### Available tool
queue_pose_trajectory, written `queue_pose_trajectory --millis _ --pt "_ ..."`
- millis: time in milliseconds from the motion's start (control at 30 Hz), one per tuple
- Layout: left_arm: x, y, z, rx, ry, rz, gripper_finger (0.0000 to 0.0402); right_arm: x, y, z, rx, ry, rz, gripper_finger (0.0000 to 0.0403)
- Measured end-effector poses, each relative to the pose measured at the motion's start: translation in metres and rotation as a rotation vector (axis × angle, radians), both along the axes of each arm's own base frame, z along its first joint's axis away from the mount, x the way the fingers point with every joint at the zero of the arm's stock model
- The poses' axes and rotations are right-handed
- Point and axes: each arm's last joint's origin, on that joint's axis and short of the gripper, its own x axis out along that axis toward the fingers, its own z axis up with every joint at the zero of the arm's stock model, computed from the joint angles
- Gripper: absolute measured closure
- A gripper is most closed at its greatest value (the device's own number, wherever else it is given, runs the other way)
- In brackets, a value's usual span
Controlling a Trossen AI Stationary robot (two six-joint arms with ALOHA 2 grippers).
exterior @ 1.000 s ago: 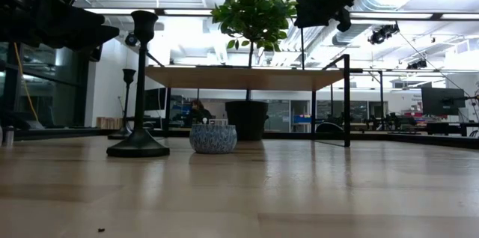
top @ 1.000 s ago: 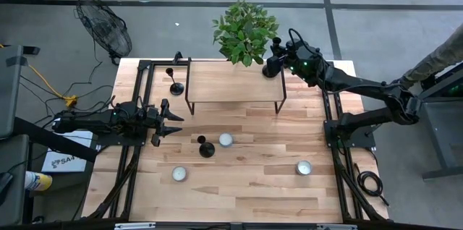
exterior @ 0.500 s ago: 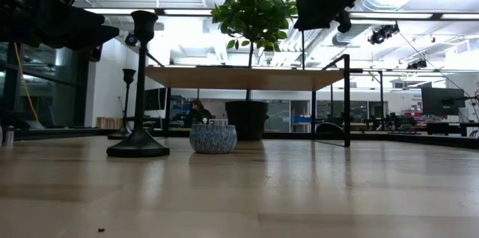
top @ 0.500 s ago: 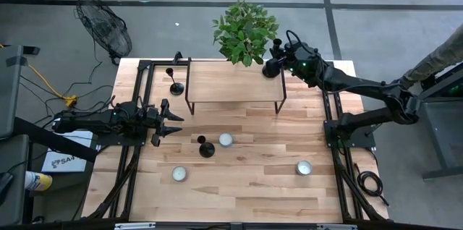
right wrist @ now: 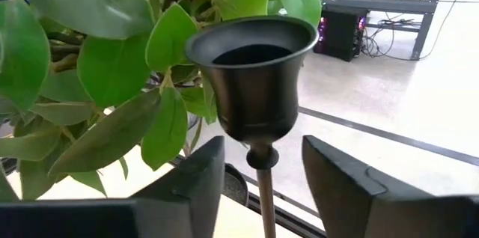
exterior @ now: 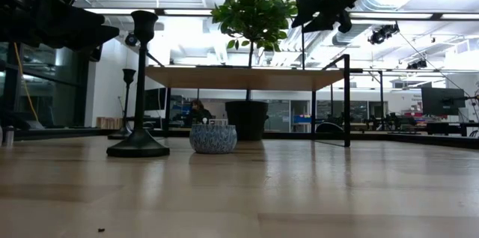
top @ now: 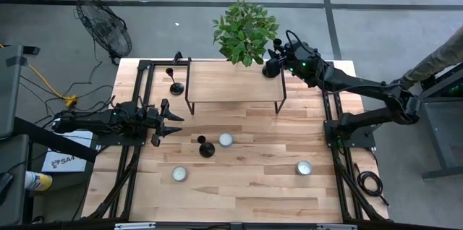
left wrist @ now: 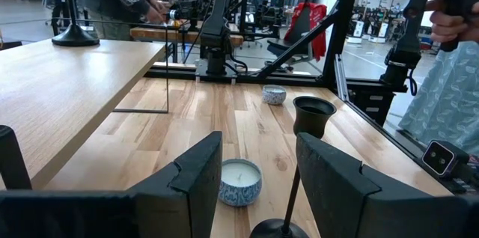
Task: Pick & Place candle stick holders
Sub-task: Put the left black candle holder on the shelf
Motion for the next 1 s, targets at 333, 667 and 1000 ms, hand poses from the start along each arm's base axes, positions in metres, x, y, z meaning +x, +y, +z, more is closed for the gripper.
queue_pose_trajectory --millis 333,667,1000 --pt "0.0 0.0 0.0 0.0 0.0 0.0 0.0231 -0.014 0.009 0.011 -0.001 -0.019 0.008 0.019" --pt "0.0 0.0 0.0 0.0 0.0 0.0 0.0231 -0.029 0.03 0.02 0.01 0.009 0.037 0.0189" --pt "0.0 0.0 0.0 0.0 0.0 0.0 0.0231 -0.043 0.056 0.022 0.068 0.043 0.085 0.0189"
